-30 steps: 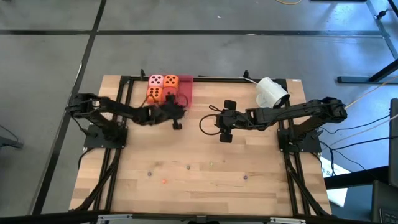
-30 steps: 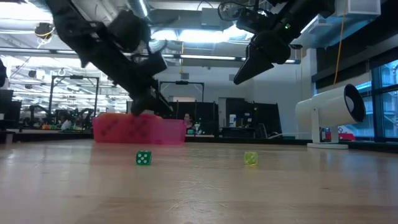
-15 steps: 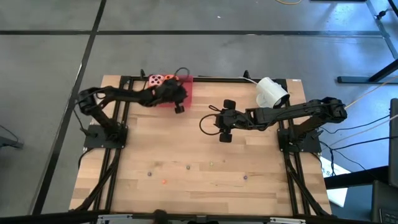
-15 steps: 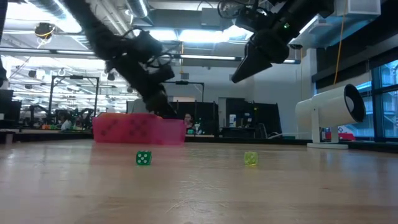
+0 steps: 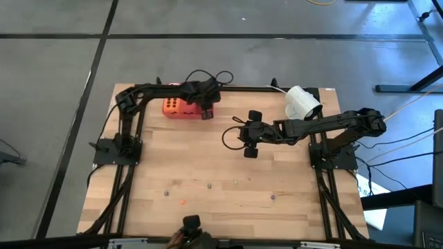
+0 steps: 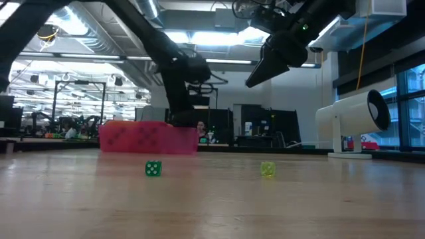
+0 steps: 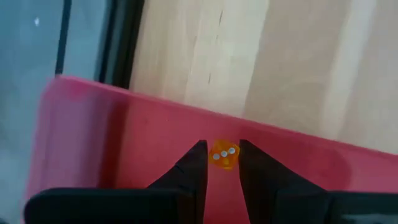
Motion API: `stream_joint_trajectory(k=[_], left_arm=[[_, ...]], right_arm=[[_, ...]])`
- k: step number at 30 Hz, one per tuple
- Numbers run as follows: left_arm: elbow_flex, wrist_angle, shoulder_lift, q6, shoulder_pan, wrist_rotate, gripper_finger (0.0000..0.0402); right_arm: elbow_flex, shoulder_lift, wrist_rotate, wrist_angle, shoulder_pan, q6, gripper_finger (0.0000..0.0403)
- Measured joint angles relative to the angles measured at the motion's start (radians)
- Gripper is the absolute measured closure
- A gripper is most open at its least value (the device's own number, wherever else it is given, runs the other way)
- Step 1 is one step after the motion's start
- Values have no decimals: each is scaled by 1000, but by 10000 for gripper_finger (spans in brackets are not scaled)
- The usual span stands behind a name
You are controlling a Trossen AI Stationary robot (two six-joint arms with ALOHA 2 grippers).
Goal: Pick & Place Dice
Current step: Put the small yellow die into the red bin, then put the left small blue die into the red bin
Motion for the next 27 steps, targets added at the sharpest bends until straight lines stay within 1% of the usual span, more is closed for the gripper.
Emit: stream_joint_trajectory(k=[3, 6, 9, 15, 19, 23, 27], left_arm=[[14, -14, 34, -6, 13, -5, 329], [14, -18, 41, -26, 16, -2, 328], [14, -31, 41, -23, 16, -7, 318], [14, -32, 29, -21, 16, -11, 271], [14, -39, 29, 19, 15, -25, 238], [14, -40, 27, 33, -3, -94, 219], [13, -54, -5, 56, -35, -168, 220]], right_arm=[[0, 0, 0, 0, 0, 0, 221], [0, 0, -8, -5, 0, 0, 221], [0, 0, -23, -6, 0, -11, 221], [0, 0, -26, -8, 0, -12, 221], [0, 0, -26, -8, 0, -12, 221], [0, 0, -26, -8, 0, -13, 221], [0, 0, -26, -8, 0, -13, 221]])
